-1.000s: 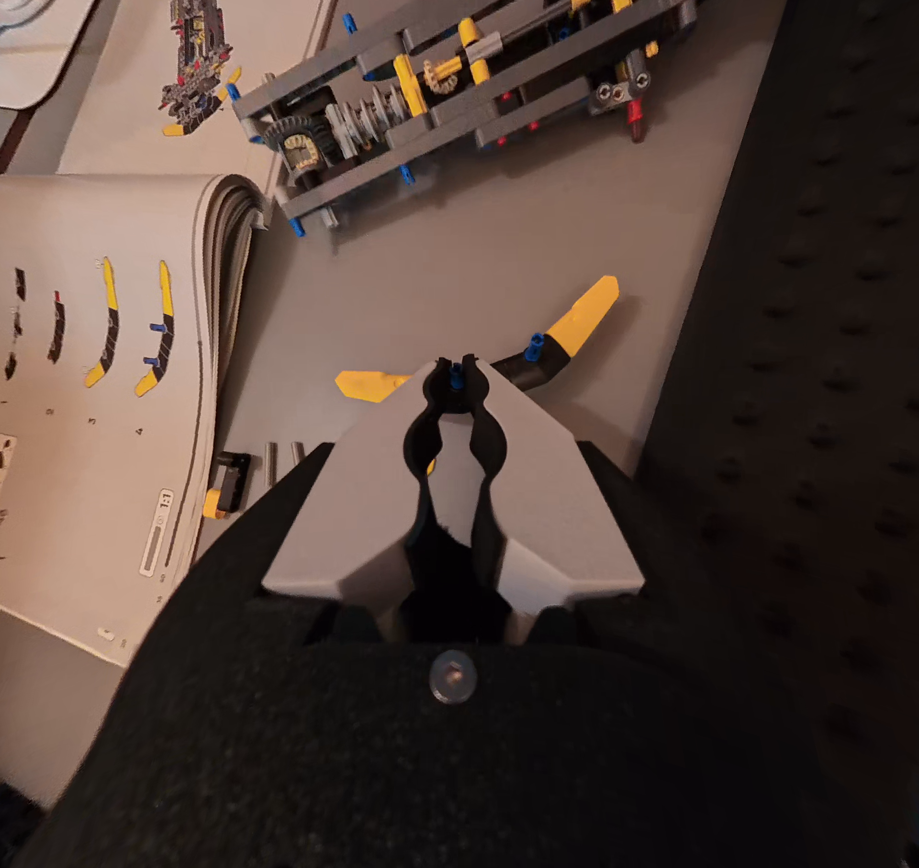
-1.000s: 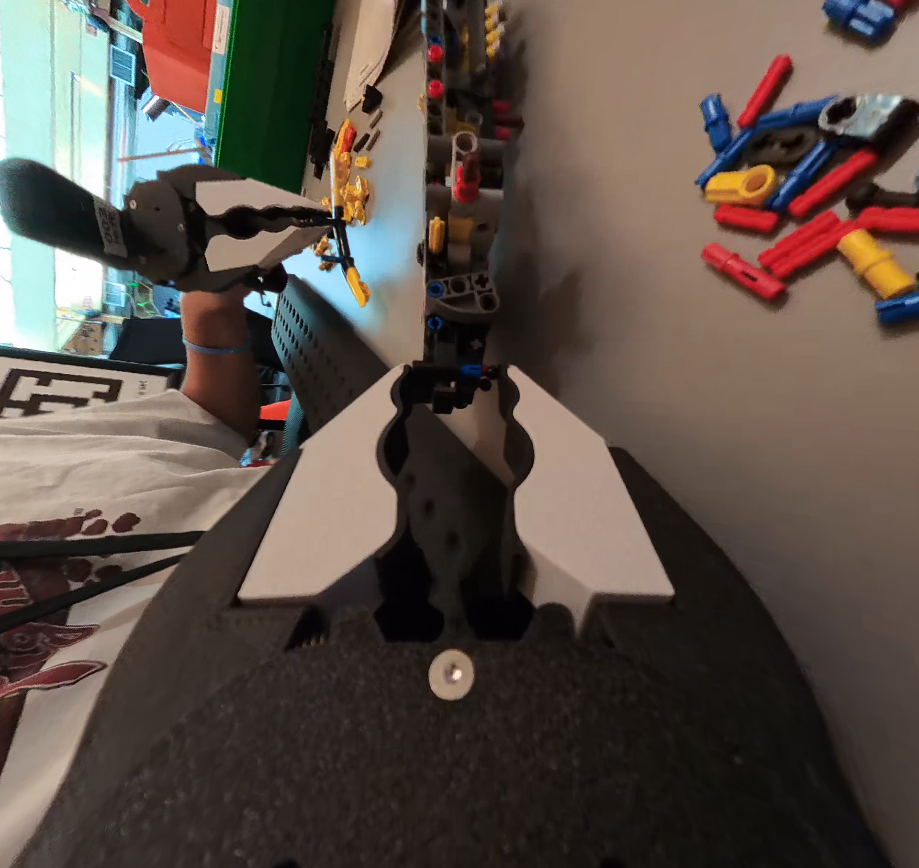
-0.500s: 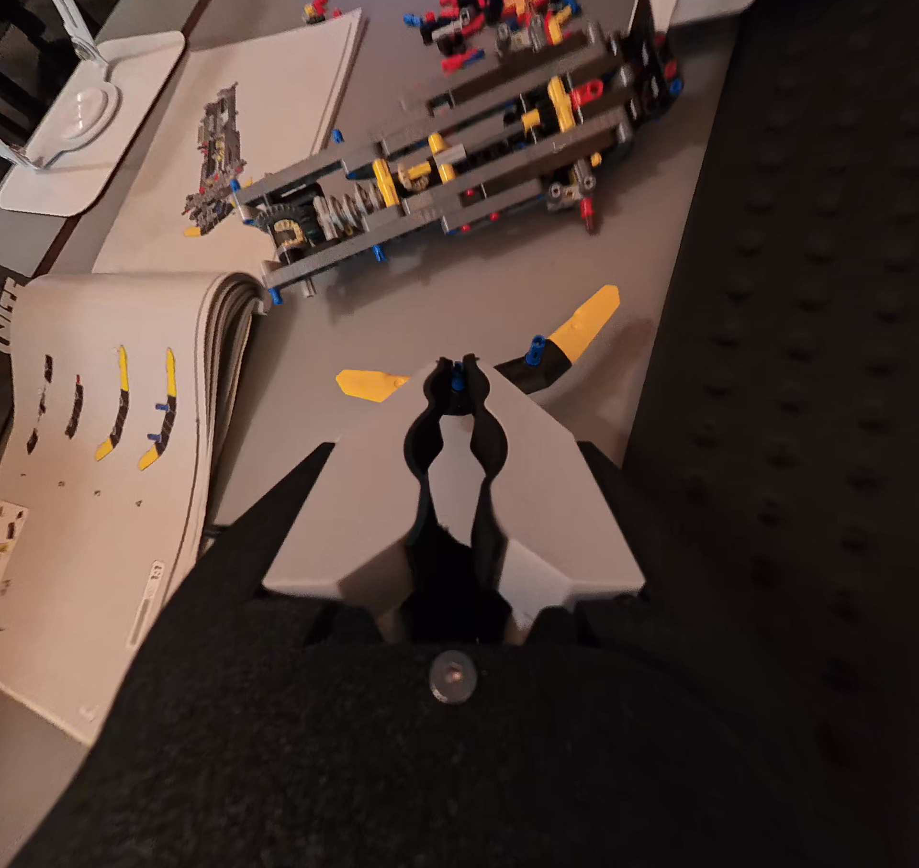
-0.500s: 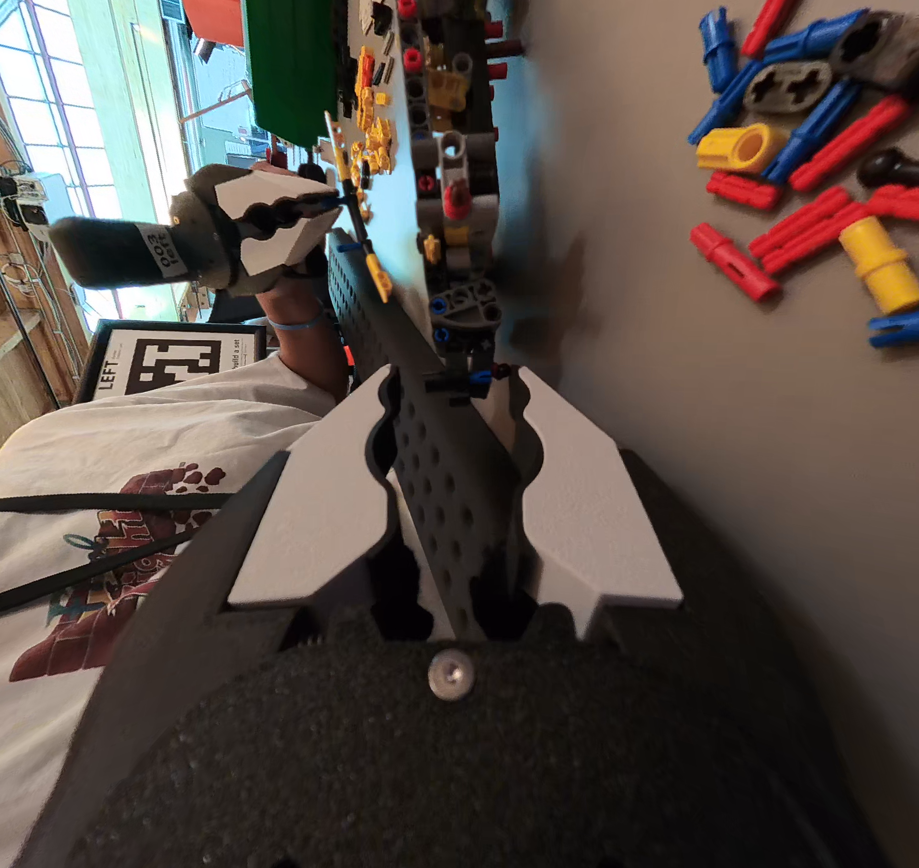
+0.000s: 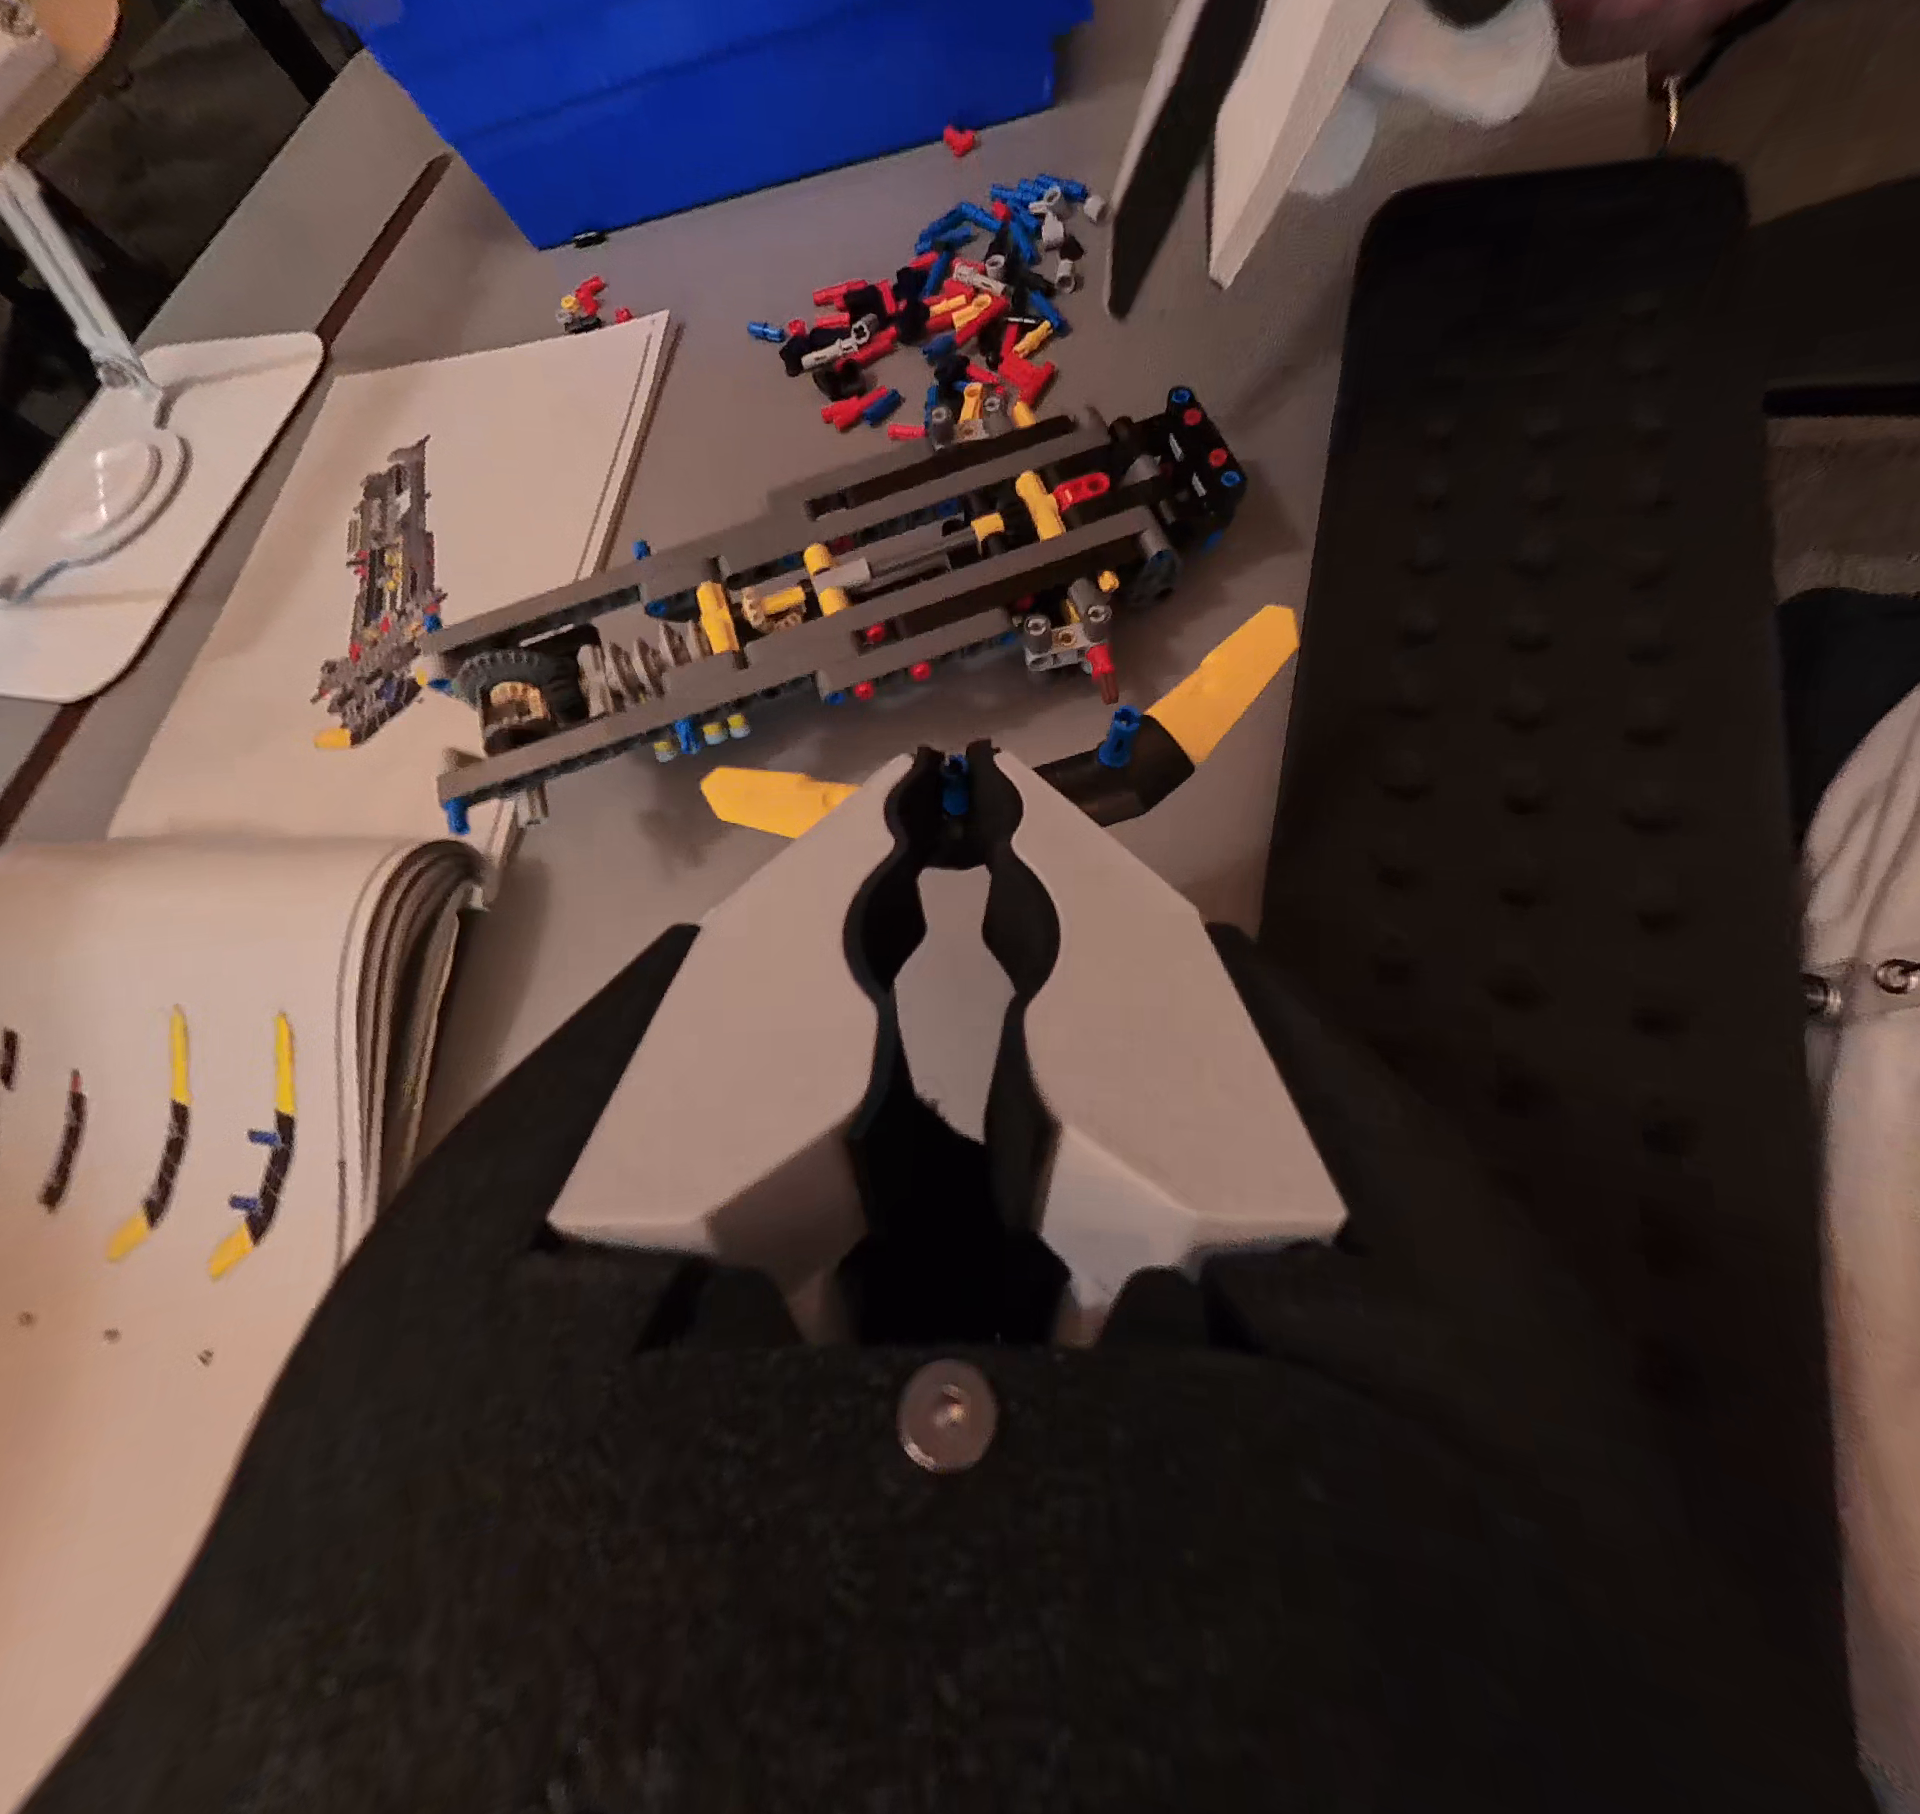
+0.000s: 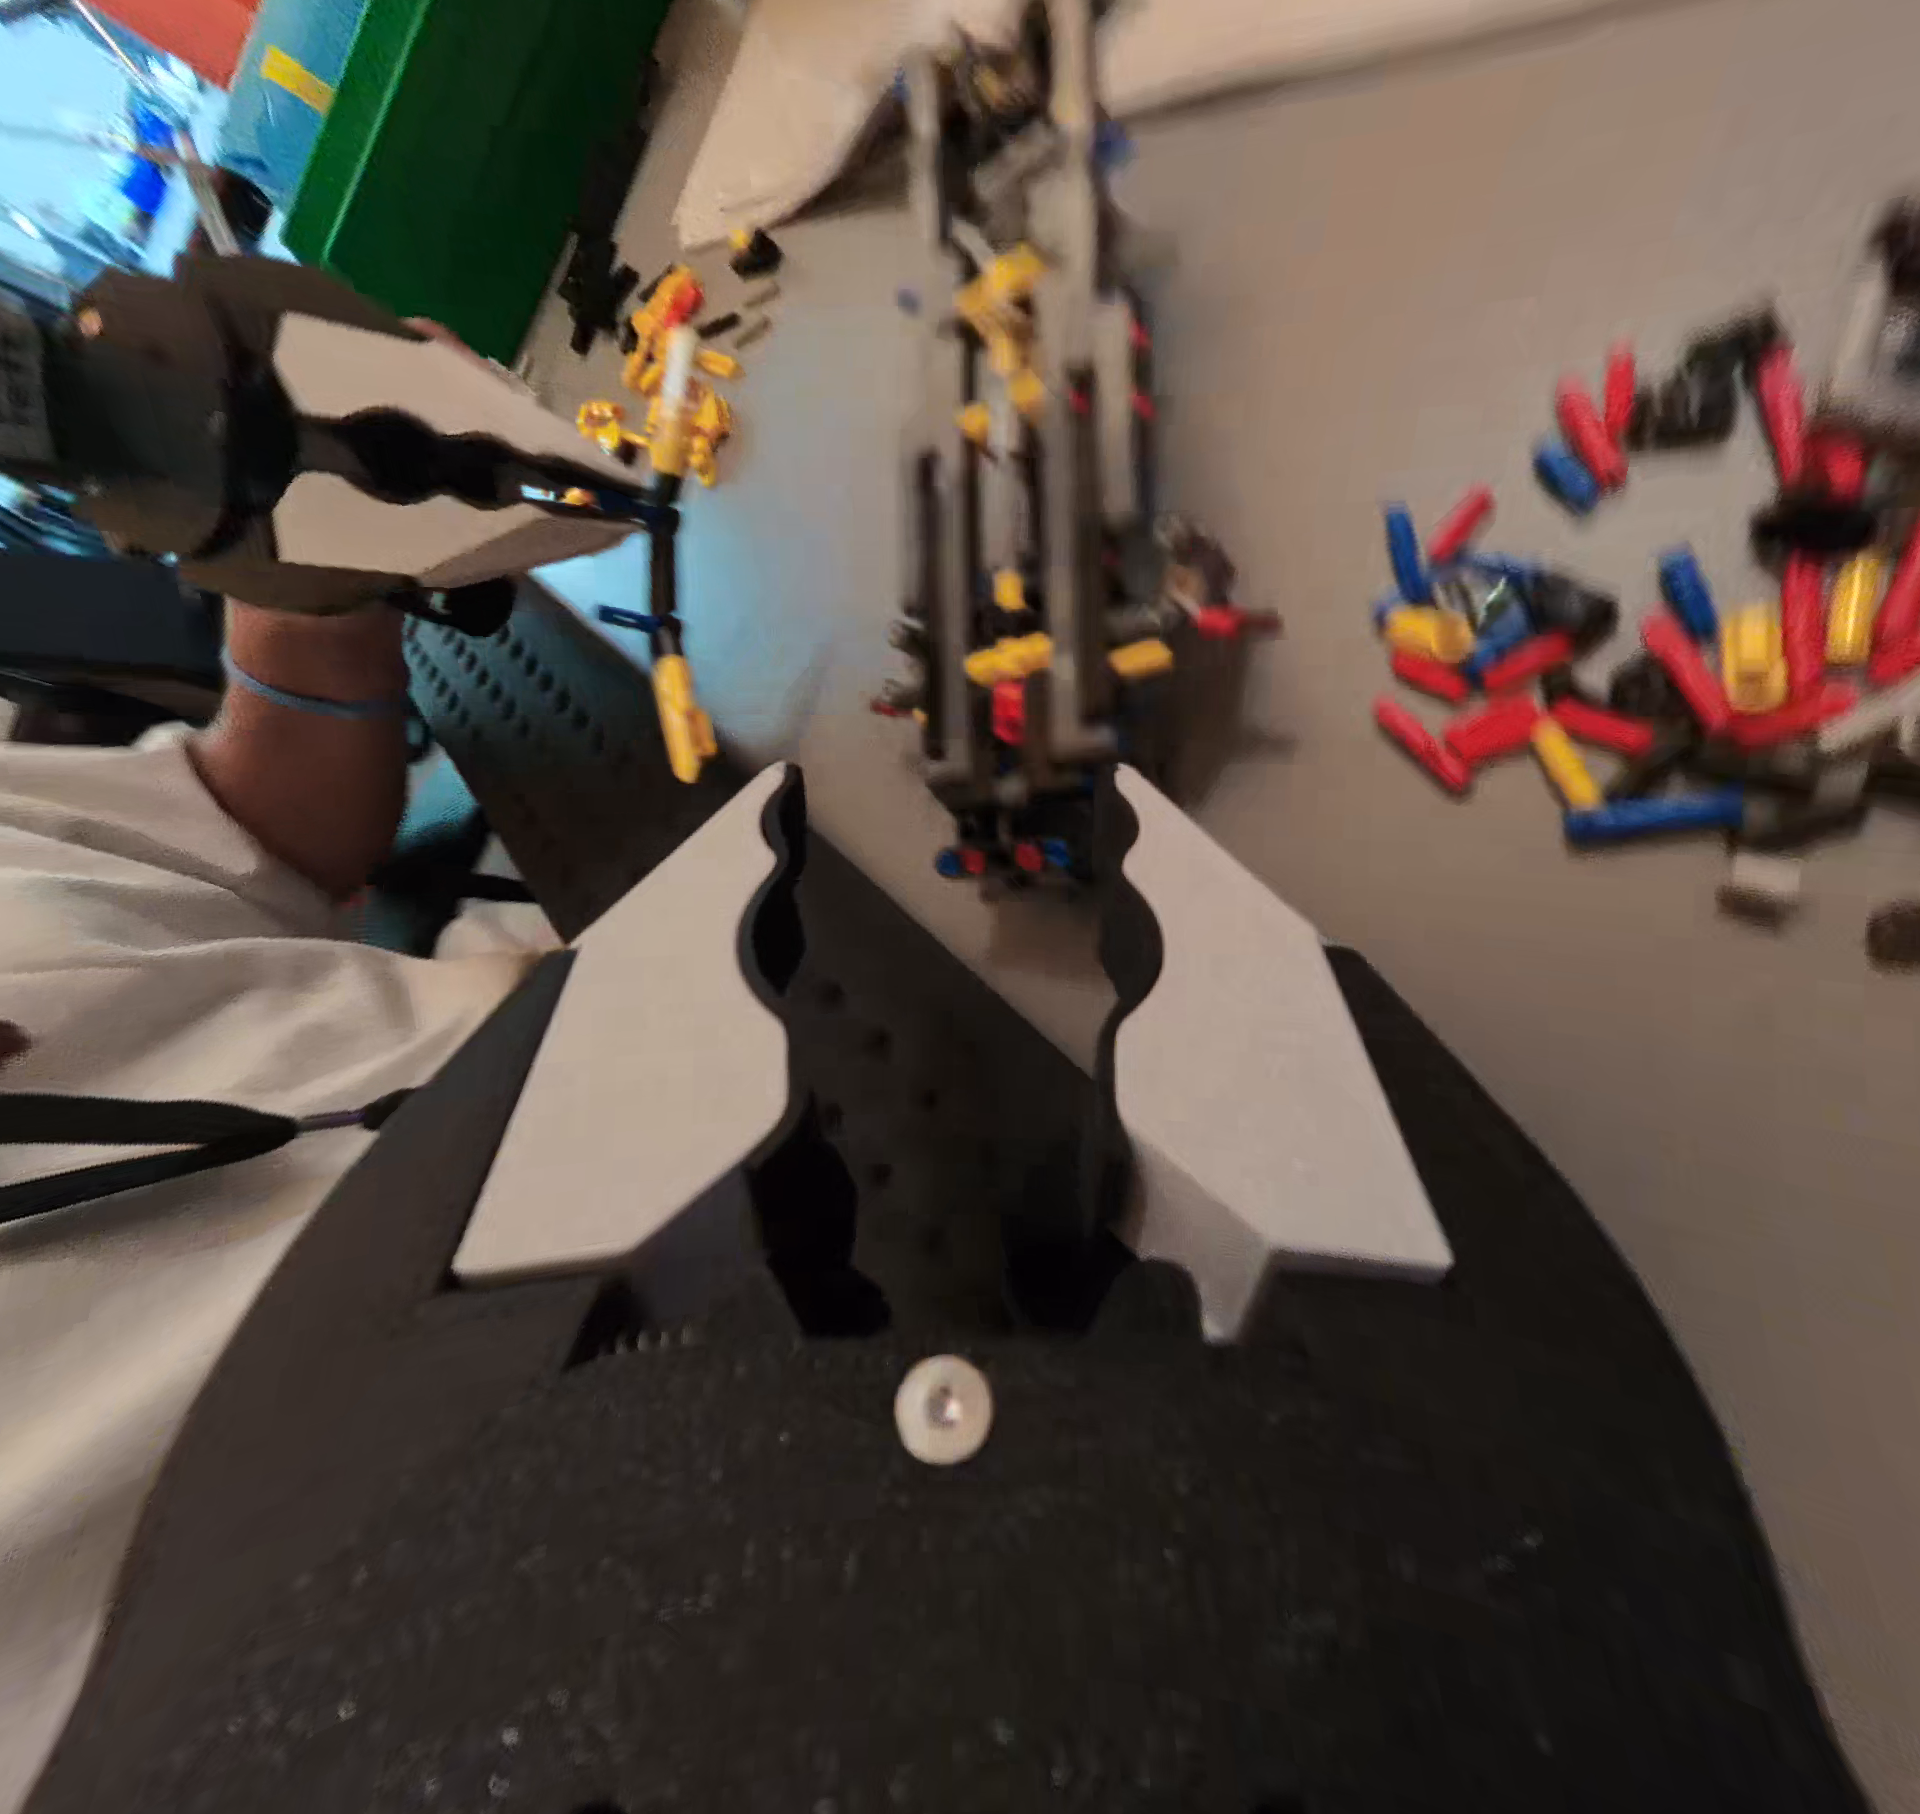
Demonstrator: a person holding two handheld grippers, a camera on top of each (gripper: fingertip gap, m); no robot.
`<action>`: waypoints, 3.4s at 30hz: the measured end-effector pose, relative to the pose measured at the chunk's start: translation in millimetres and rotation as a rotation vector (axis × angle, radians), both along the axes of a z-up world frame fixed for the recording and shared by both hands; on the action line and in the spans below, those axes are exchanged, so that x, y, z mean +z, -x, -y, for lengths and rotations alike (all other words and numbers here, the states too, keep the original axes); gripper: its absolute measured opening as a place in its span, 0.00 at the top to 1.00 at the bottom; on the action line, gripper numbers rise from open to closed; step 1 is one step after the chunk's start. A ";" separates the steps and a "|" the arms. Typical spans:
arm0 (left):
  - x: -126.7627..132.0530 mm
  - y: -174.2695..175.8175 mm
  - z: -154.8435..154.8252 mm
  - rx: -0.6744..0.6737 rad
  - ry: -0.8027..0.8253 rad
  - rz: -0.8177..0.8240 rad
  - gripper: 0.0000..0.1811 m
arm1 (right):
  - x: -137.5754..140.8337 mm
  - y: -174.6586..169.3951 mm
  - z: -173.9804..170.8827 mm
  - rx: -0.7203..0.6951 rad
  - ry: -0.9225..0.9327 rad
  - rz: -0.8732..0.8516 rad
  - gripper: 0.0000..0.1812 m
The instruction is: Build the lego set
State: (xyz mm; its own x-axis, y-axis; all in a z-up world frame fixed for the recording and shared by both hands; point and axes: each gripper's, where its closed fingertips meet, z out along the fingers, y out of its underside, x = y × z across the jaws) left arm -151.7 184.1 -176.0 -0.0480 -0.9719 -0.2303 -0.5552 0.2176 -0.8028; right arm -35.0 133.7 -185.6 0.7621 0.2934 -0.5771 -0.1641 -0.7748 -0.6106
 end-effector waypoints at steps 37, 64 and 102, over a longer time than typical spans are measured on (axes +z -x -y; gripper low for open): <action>39.7 -37.4 7.4 0.182 0.349 0.328 0.98 | -18.1 -13.6 7.8 -0.043 -0.122 0.080 0.72; 3.7 -1.9 -66.5 0.458 0.351 0.124 0.98 | -7.4 3.5 -11.6 0.153 -0.483 1.188 0.77; 65.0 3.1 -44.5 0.250 0.057 0.113 0.99 | -3.0 84.1 5.5 0.607 -0.979 1.738 0.77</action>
